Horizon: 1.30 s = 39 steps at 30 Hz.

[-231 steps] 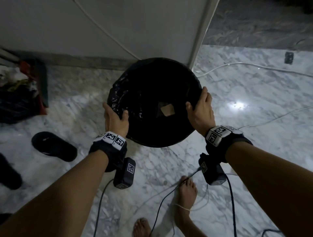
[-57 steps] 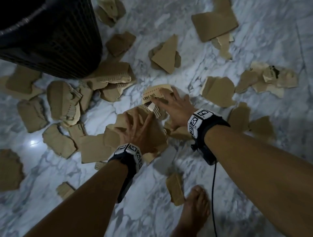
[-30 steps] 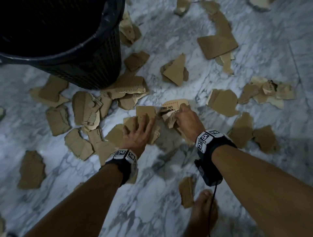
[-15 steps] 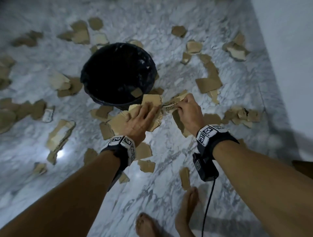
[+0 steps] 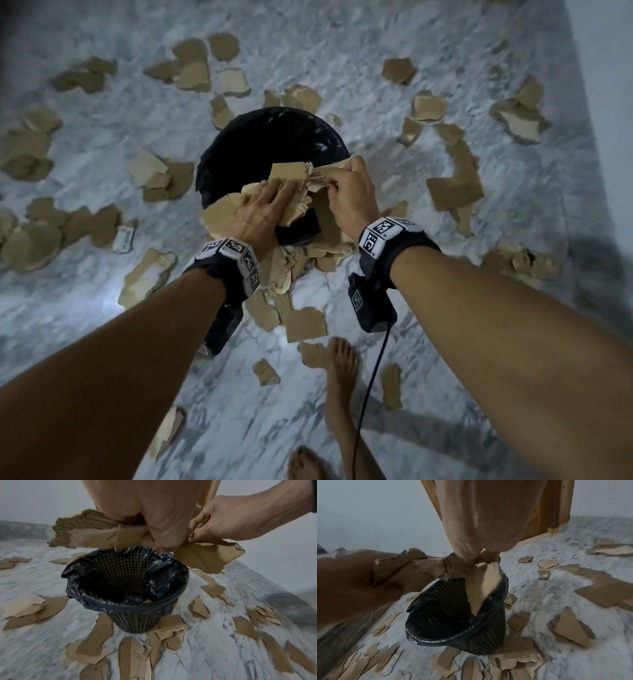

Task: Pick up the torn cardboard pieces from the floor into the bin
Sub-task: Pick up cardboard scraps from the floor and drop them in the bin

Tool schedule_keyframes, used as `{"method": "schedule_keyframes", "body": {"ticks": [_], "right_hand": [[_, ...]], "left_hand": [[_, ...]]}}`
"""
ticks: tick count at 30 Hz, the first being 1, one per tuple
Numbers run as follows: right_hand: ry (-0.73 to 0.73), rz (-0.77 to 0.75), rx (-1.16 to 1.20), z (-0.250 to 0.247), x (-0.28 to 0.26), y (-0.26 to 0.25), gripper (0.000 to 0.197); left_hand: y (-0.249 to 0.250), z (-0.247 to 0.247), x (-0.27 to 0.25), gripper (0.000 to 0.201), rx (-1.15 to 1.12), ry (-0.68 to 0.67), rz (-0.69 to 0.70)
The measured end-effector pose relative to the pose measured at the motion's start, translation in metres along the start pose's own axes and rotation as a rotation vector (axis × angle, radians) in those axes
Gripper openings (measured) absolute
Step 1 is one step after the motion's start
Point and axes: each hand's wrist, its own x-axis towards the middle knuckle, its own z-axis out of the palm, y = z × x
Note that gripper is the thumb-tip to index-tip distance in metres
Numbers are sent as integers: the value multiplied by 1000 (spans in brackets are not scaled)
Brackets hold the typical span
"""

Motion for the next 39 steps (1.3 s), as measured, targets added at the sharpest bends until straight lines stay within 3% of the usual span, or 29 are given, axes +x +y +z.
{"method": "schedule_keyframes", "body": {"ticks": [6, 12, 19, 25, 28, 33, 36, 39], "right_hand": [[-110, 7, 3, 34, 45, 5, 28], [-157, 30, -14, 30, 48, 14, 32], [-49, 84, -91, 26, -7, 27, 26], [-8, 74, -141, 65, -93, 41, 27], [-136, 86, -192, 102, -136, 50, 34], [-472, -7, -334, 176, -182, 73, 64], [-678, -92, -453, 224, -197, 95, 91], [-787, -174, -574, 267, -204, 116, 103]], "left_hand": [[-24, 13, 48, 75, 50, -32, -55], [-19, 17, 58, 80, 81, -93, -125], [-15, 27, 0, 69, 35, -21, -53], [-39, 65, -66, 63, 43, -52, 20], [-60, 106, -97, 72, 113, -178, 45], [-93, 191, -132, 93, 195, -355, 46], [-105, 247, -144, 114, 244, -459, 23], [-114, 301, -149, 135, 280, -529, 3]]}}
